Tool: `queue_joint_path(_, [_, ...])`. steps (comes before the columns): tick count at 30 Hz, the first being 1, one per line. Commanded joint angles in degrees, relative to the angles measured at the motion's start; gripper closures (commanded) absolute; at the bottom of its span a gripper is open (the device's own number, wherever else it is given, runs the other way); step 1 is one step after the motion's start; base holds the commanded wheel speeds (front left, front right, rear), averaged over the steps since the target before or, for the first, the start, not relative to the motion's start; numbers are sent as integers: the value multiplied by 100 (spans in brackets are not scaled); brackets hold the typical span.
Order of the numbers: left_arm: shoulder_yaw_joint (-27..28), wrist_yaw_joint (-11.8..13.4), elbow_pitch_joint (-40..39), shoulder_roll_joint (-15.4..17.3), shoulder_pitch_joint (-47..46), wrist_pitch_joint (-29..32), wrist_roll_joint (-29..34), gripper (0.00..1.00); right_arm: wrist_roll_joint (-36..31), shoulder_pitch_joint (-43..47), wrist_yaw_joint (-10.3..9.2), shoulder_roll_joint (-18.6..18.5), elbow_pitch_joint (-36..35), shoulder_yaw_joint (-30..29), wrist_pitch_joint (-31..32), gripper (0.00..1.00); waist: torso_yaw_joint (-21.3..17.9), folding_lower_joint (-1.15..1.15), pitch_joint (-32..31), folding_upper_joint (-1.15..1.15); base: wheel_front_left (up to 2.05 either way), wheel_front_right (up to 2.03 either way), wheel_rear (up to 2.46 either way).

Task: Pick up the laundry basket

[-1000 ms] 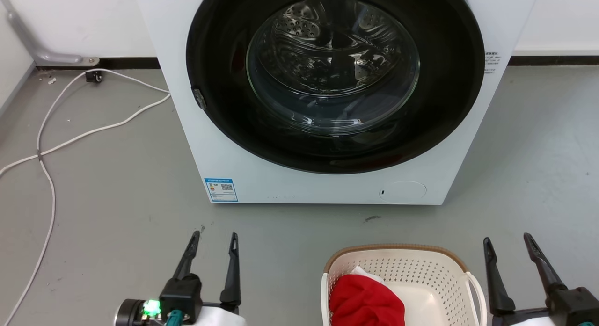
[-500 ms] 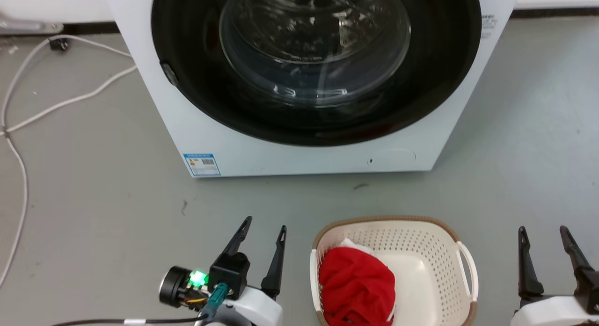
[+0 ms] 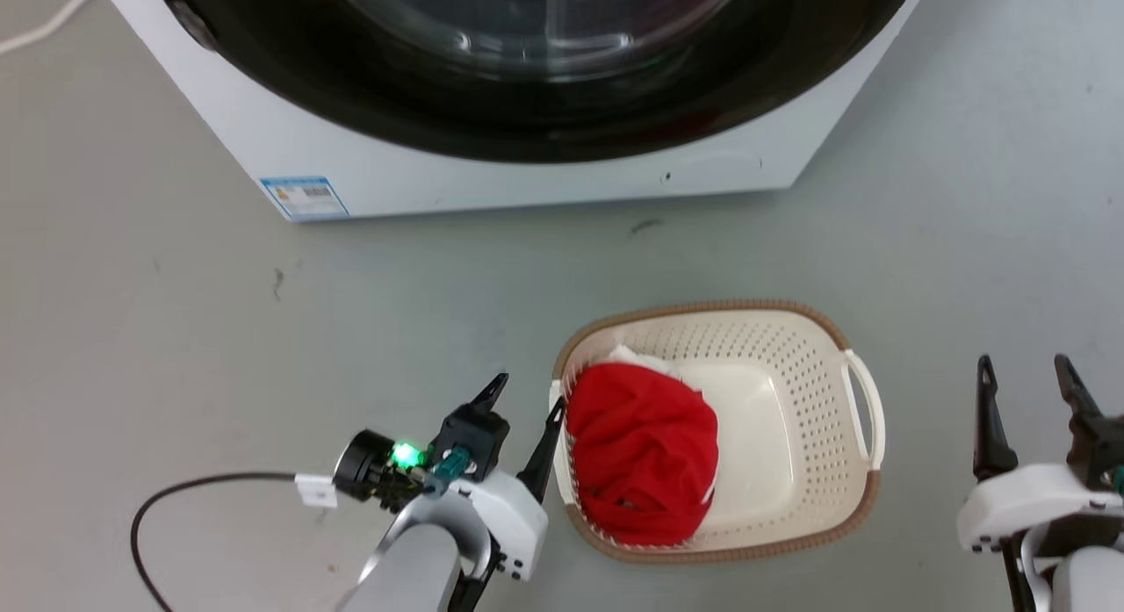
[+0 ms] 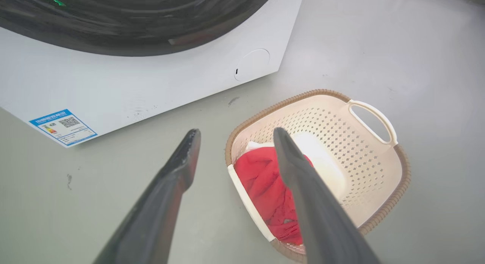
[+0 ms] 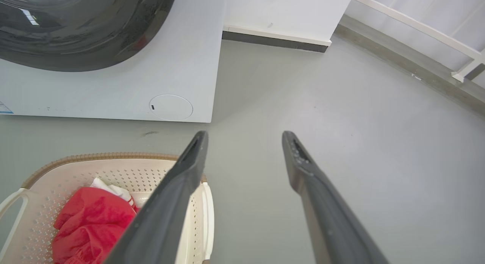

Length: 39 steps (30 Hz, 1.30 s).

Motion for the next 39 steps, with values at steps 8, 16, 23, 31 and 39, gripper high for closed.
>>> queue_joint_path(8, [-128, -107, 945, 3, -912, -16, 58, 0, -201, -763, -4, -8, 607, 29, -12, 0, -183, -1, 1047, 0, 0, 0, 0])
queue_joint_path(16, [-191, -175, 1632, 3, -1441, -15, 34, 0, -506, -1245, -5, -8, 1388, -170, -12, 0, -203, -1, 1619, 0, 0, 0, 0])
queue_joint_path(23, [-329, -206, 2041, 2, -1787, -15, -33, 0, -775, -1643, -4, -8, 1926, -350, -11, 0, -202, -1, 2004, 0, 0, 0, 0])
queue_joint_path(31, [-507, -220, 2301, 3, -2107, -15, -156, 0, -952, -2110, -5, -9, 2458, -430, -11, 0, -179, -1, 2423, 0, 0, 0, 0])
queue_joint_path(39, [-703, -191, 2447, 15, -2411, 0, -332, 0, -1187, -2659, -5, -9, 3099, -478, -11, 0, -196, -1, 2813, 0, 0, 0, 0])
